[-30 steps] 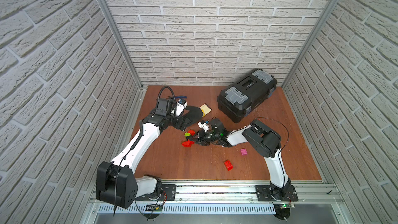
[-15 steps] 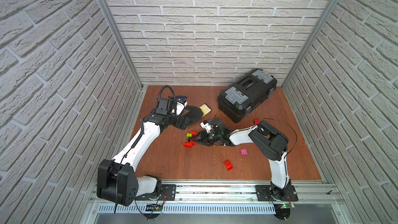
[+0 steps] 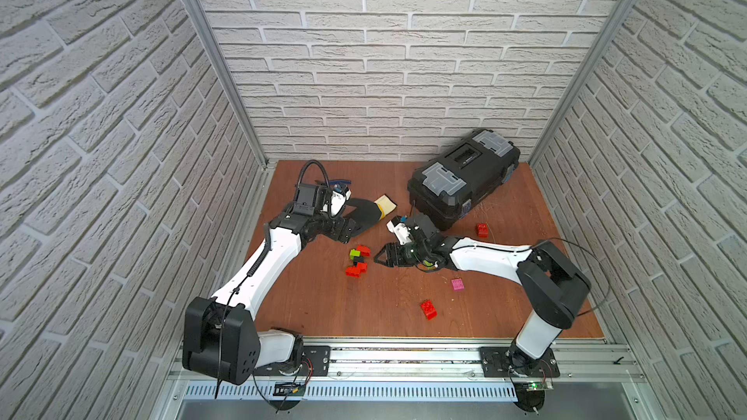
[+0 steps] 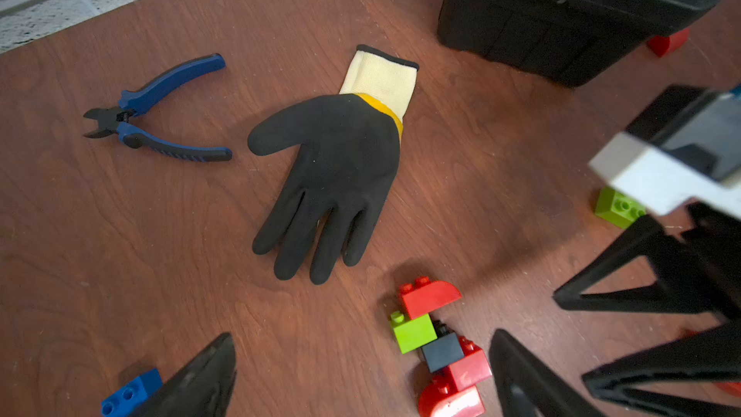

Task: Assemble the letter s with lego
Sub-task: Pick up the lego brick from the center of the board.

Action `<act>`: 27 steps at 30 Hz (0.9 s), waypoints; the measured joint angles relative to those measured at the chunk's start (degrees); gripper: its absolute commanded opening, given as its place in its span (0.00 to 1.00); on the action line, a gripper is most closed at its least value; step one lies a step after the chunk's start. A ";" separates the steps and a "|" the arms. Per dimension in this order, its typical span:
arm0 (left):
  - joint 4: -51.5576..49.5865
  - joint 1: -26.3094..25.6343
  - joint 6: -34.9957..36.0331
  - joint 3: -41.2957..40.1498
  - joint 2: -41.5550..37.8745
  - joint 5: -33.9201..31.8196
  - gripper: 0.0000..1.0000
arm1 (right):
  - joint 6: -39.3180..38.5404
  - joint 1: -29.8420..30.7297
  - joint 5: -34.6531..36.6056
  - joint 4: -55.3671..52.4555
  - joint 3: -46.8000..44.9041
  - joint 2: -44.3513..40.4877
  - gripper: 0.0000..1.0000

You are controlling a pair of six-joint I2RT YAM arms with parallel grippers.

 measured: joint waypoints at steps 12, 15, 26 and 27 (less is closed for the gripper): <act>2.82 -0.98 -0.83 -2.69 0.00 1.97 0.98 | -14.14 -0.74 13.18 -24.87 0.55 -13.18 0.70; 3.54 -1.14 -1.55 -3.30 0.00 2.78 0.98 | -14.91 -0.72 15.17 -28.41 0.20 -16.00 0.70; 8.11 -2.45 -4.94 -5.51 -0.02 5.99 0.98 | -15.30 0.35 20.52 -36.24 -2.38 -18.67 0.68; 8.37 -2.45 -5.09 -5.60 -0.02 6.08 0.98 | -15.21 0.74 20.79 -36.59 -2.82 -18.97 0.68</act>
